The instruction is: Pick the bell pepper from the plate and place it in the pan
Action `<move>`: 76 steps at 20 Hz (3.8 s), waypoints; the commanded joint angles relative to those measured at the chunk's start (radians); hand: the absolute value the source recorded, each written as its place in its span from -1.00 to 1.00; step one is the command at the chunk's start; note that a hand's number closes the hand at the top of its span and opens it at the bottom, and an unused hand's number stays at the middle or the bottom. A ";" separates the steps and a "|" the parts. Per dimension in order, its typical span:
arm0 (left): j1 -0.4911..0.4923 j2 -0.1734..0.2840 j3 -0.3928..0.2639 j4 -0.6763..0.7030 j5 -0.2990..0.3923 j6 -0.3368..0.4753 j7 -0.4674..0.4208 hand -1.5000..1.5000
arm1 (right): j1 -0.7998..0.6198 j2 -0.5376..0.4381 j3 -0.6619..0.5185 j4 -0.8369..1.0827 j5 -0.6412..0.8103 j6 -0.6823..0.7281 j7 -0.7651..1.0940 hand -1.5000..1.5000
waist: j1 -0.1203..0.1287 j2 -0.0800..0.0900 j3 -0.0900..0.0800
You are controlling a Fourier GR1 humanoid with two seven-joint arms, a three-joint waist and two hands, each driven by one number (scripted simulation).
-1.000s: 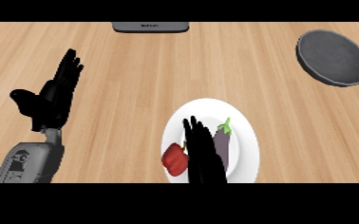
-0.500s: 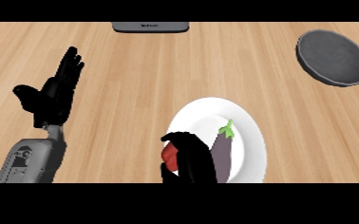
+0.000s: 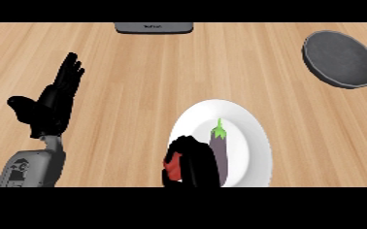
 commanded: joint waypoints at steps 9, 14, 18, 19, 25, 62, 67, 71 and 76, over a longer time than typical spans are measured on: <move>0.001 0.013 0.021 -0.012 0.000 0.005 0.027 0.00 | 0.070 -0.728 -0.048 -0.411 -0.196 0.322 -0.361 1.00 | -0.026 -0.007 -0.001; -0.009 0.019 0.039 0.005 0.002 0.002 0.011 0.00 | 0.185 -0.931 -0.279 -0.647 -0.387 0.221 -0.499 1.00 | -0.036 -0.003 0.001; 0.006 -0.009 0.020 0.028 -0.003 -0.009 -0.037 0.00 | 0.173 -0.984 -0.518 -0.672 -0.573 0.244 -0.510 1.00 | -0.025 0.000 0.000; 0.000 -0.020 -0.002 0.036 -0.026 0.002 -0.028 0.00 | 0.181 -1.016 -0.581 -0.653 -0.634 0.262 -0.538 1.00 | -0.025 0.001 0.000; 0.019 0.002 0.019 -0.015 -0.001 -0.022 0.007 0.00 | 0.102 -0.968 -0.818 -0.434 -0.961 0.358 -0.661 1.00 | 0.002 0.003 0.000; -0.142 -0.033 -0.009 0.096 -0.012 -0.060 -0.024 0.00 | -0.619 -0.733 -0.905 1.243 -0.729 0.612 -1.301 -1.00 | 0.116 0.054 0.009; -0.127 -0.044 -0.019 0.076 -0.032 -0.034 -0.012 0.00 | -0.643 -0.753 -0.964 1.272 -0.771 0.631 -1.412 -1.00 | 0.097 0.044 0.011; -0.106 -0.047 -0.001 0.081 -0.026 -0.023 -0.023 0.00 | -0.635 -0.781 -1.059 1.302 -0.860 0.678 -1.488 -1.00 | 0.071 0.038 0.010; -0.109 -0.024 0.016 0.063 -0.009 -0.047 -0.024 0.00 | -0.602 -0.848 -1.121 1.359 -0.921 0.859 -1.522 -1.00 | 0.064 0.036 0.009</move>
